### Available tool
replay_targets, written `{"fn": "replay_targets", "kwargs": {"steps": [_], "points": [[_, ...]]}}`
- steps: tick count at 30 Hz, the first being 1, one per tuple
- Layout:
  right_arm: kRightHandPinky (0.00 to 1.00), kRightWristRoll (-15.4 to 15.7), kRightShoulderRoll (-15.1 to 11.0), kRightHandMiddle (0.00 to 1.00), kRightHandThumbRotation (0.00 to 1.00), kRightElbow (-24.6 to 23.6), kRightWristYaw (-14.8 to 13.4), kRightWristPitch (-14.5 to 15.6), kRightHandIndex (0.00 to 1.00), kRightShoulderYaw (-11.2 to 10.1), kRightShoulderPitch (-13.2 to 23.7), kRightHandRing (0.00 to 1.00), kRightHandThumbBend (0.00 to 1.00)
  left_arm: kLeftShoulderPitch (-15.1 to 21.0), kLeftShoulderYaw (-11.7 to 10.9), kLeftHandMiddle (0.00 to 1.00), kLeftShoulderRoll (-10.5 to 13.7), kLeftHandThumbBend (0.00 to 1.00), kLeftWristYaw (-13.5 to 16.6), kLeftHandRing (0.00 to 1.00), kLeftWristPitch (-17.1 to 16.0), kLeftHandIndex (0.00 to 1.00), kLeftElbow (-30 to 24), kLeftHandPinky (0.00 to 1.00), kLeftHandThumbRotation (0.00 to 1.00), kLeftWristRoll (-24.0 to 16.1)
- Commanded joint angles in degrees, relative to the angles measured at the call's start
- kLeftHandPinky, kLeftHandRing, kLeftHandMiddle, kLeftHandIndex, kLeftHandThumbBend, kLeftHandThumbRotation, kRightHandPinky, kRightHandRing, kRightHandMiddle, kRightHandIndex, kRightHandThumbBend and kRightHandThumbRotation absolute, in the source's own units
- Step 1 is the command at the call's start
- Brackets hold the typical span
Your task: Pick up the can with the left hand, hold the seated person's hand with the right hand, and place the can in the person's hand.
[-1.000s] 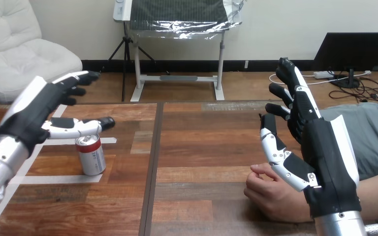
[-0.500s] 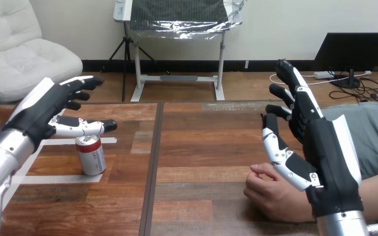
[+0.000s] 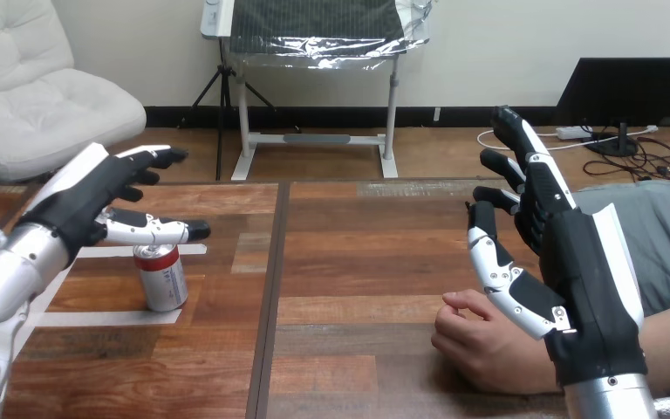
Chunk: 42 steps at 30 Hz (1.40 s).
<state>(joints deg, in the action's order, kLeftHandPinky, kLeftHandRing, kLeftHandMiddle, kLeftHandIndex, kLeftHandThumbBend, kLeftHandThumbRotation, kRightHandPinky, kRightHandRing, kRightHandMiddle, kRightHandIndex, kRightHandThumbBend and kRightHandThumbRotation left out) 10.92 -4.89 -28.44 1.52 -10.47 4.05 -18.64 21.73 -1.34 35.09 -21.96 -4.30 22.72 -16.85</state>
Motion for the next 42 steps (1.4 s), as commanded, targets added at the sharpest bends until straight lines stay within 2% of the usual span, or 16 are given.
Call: {"fn": "replay_targets", "kwargs": {"steps": [1, 14, 23, 32, 42], "points": [[0.8, -0.97, -0.24, 0.97, 0.0, -1.15, 0.3, -0.21, 0.95, -0.55, 3.28, 0.91, 0.03, 5.65, 1.91, 0.92, 1.51, 0.79, 0.39, 0.9, -1.33, 0.88, 2.06, 0.84, 0.28, -1.51], [0.8, -1.27, -0.45, 0.97, 0.0, -1.15, 0.96, -0.15, 0.95, -1.2, 3.3, 0.91, 0.05, 8.56, 4.83, 0.93, 1.78, 0.81, 0.36, 0.91, -1.23, 0.9, 6.24, 0.84, 0.32, -4.47], [0.8, -1.0, -0.59, 0.96, 0.0, -1.11, 1.33, -0.15, 0.94, -1.56, 3.46, 0.91, 0.06, 10.45, 6.59, 0.94, 1.87, 0.8, -0.26, 0.93, 0.06, 0.91, 8.26, 0.83, 0.33, -6.42], [0.78, -0.7, -0.74, 0.94, 0.0, -0.73, 1.43, -0.87, 0.93, -1.69, 3.62, 0.89, 0.06, 12.79, 8.41, 0.94, 1.61, 0.79, 1.43, 0.93, -0.4, 0.91, 13.22, 0.83, 0.29, -8.56], [0.77, -0.4, -0.89, 0.93, 0.0, -0.75, 1.53, -0.66, 0.92, -1.81, 3.72, 0.88, 0.07, 14.95, 10.61, 0.93, 1.04, 0.79, 4.92, 0.92, -1.97, 0.91, 18.51, 0.82, 0.27, -11.13]]}}
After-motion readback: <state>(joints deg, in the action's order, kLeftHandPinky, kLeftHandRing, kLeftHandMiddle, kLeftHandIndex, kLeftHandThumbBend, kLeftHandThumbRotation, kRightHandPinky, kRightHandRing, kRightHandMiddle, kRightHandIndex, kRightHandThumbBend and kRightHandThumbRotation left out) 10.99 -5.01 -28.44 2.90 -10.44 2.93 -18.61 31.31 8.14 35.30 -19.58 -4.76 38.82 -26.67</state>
